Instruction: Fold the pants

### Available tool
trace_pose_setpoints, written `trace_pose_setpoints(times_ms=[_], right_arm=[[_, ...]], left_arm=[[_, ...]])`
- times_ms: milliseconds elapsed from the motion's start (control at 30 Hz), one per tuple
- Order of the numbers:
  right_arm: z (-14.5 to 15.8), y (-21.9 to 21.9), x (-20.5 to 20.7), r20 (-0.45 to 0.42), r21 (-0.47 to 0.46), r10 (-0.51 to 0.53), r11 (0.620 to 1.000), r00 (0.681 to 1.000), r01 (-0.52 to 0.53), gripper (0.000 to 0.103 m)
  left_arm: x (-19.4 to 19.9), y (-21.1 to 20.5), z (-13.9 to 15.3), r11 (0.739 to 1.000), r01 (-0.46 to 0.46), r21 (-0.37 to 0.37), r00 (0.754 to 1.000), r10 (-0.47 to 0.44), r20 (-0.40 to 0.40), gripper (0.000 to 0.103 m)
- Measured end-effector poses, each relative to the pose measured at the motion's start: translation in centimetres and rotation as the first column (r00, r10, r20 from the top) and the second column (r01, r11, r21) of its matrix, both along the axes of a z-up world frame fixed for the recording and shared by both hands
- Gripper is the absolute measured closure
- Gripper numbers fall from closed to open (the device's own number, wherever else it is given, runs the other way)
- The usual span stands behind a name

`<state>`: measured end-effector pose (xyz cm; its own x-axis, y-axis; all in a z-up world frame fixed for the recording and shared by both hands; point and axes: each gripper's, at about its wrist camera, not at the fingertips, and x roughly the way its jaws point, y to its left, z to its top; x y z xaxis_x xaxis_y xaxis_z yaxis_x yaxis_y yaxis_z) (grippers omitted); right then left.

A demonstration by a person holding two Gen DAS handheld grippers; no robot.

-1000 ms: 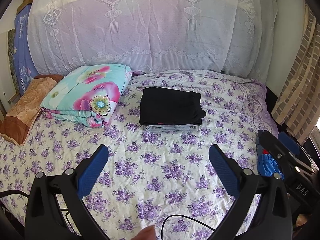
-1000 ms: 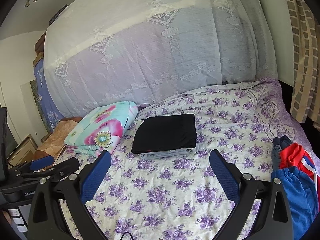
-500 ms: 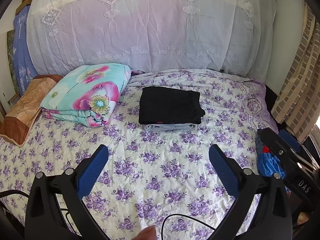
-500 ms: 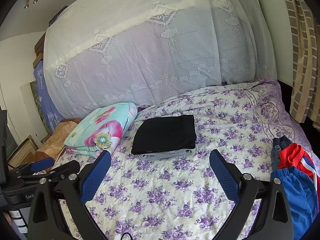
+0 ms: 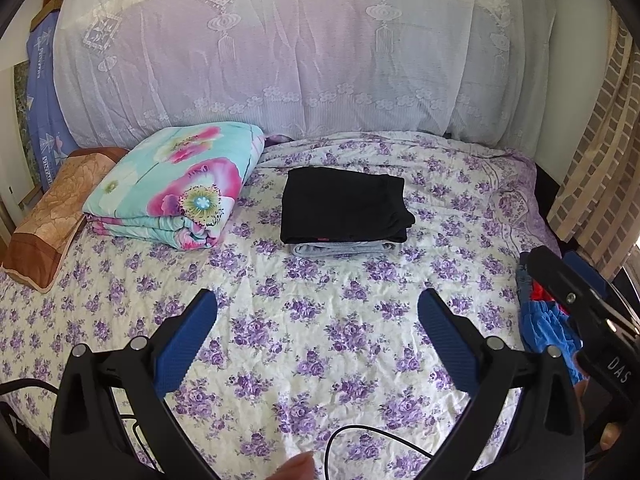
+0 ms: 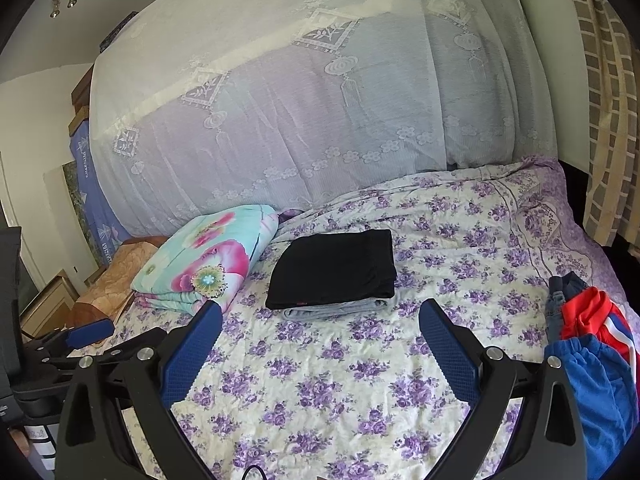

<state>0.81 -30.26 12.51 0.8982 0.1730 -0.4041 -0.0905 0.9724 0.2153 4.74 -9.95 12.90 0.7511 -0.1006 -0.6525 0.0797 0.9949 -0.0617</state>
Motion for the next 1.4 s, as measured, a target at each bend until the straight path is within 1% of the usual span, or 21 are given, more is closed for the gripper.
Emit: trace_pose_setpoints(times_ms=[533, 1400], right_arm=[[0.08, 0.49, 0.37, -0.005, 0.007, -0.004, 1.000, 1.000, 0.004, 0.004], [-0.07, 0.07, 0.45, 0.000, 0.019, -0.004, 1.000, 1.000, 0.004, 0.004]], left_arm=[[0.08, -0.03, -0.29, 1.000, 0.000, 0.003, 1.000, 0.000, -0.003, 0.005], [0.32, 0.16, -0.78, 1.000, -0.003, 0.008, 1.000, 0.003, -0.008, 0.005]])
